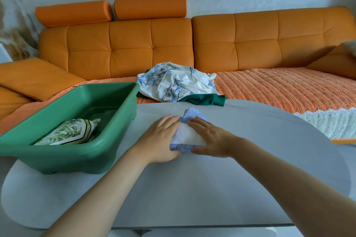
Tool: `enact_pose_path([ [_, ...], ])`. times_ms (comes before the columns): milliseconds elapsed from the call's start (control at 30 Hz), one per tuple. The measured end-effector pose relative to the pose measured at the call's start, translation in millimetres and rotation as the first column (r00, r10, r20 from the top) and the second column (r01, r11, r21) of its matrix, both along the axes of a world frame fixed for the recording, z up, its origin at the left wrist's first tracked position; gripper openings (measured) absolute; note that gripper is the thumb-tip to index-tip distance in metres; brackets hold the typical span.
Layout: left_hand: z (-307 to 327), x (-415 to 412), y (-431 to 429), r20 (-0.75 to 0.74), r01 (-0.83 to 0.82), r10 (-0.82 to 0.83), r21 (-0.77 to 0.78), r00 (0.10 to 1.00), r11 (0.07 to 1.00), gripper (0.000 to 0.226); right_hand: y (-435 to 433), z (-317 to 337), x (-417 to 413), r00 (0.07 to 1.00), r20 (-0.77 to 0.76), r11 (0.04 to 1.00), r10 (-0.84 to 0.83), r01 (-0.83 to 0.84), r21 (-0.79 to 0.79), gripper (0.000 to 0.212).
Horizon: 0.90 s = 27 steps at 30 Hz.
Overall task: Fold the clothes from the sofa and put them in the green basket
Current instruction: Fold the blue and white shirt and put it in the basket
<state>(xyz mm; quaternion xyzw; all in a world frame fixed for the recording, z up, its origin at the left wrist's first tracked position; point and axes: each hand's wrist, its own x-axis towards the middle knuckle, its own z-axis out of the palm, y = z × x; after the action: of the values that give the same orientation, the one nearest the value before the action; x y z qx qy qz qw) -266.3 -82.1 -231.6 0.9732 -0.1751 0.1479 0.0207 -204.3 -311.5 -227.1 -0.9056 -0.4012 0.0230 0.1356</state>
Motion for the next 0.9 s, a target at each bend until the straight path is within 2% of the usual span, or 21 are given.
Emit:
enact_pose_path([
  [100, 3, 0, -8, -0.165, 0.000, -0.024, -0.144, 0.986, 0.990, 0.099, 3, -1, -8, 0.996, 0.093, 0.999, -0.005, 0.001, 0.043, 0.092],
  [167, 3, 1, -11, -0.220, -0.040, 0.007, -0.145, 0.975, 0.989, 0.099, 3, 0, -12, 0.983, 0.182, 0.999, -0.002, -0.007, 0.045, 0.085],
  [300, 12, 0, -10, -0.262, -0.120, 0.059, -0.223, 0.963, 0.967, 0.068, -4, 7, -11, 0.977, 0.211, 0.992, 0.026, -0.052, 0.116, 0.063],
  [400, 20, -3, -3, -0.365, -0.201, 0.064, -0.353, 0.929, 0.914, 0.046, -12, 14, -11, 0.995, 0.103, 0.964, -0.003, -0.024, 0.265, 0.046],
  [500, 25, 0, 1, -0.438, -0.271, 0.002, -0.552, 0.899, 0.789, 0.039, -11, 18, -9, 0.995, -0.076, 0.946, -0.066, 0.086, 0.314, 0.032],
  [567, 22, 4, -2, -0.450, -0.295, -0.018, -0.615, 0.893, 0.731, 0.036, -6, 18, -6, 0.967, -0.232, 0.918, -0.104, 0.183, 0.352, 0.026],
  [600, 20, 7, -4, -0.439, -0.292, 0.006, -0.588, 0.899, 0.754, 0.037, -3, 17, -4, 0.952, -0.280, 0.911, -0.120, 0.218, 0.351, 0.028],
  [667, 17, 12, -9, -0.365, -0.257, 0.101, -0.409, 0.926, 0.875, 0.051, 1, 14, 0, 0.954, -0.238, 0.944, -0.180, 0.235, 0.231, 0.040],
  [733, 18, 16, -15, -0.228, -0.199, 0.149, -0.214, 0.962, 0.956, 0.058, 4, 15, 4, 0.971, -0.076, 0.973, -0.225, 0.228, 0.038, 0.050],
  [800, 18, 20, -24, -0.095, -0.100, 0.094, -0.058, 0.991, 0.993, 0.058, 7, 20, 6, 0.972, 0.123, 0.973, -0.202, 0.213, -0.085, 0.058],
  [833, 16, 22, -29, -0.053, -0.067, 0.067, -0.015, 0.996, 0.998, 0.057, 9, 21, 5, 0.962, 0.218, 0.974, -0.165, 0.194, -0.117, 0.059],
  [900, 11, 22, -34, -0.069, -0.067, 0.063, -0.065, 0.996, 0.996, 0.051, 16, 18, 3, 0.935, 0.346, 0.977, -0.077, 0.140, -0.161, 0.061],
])
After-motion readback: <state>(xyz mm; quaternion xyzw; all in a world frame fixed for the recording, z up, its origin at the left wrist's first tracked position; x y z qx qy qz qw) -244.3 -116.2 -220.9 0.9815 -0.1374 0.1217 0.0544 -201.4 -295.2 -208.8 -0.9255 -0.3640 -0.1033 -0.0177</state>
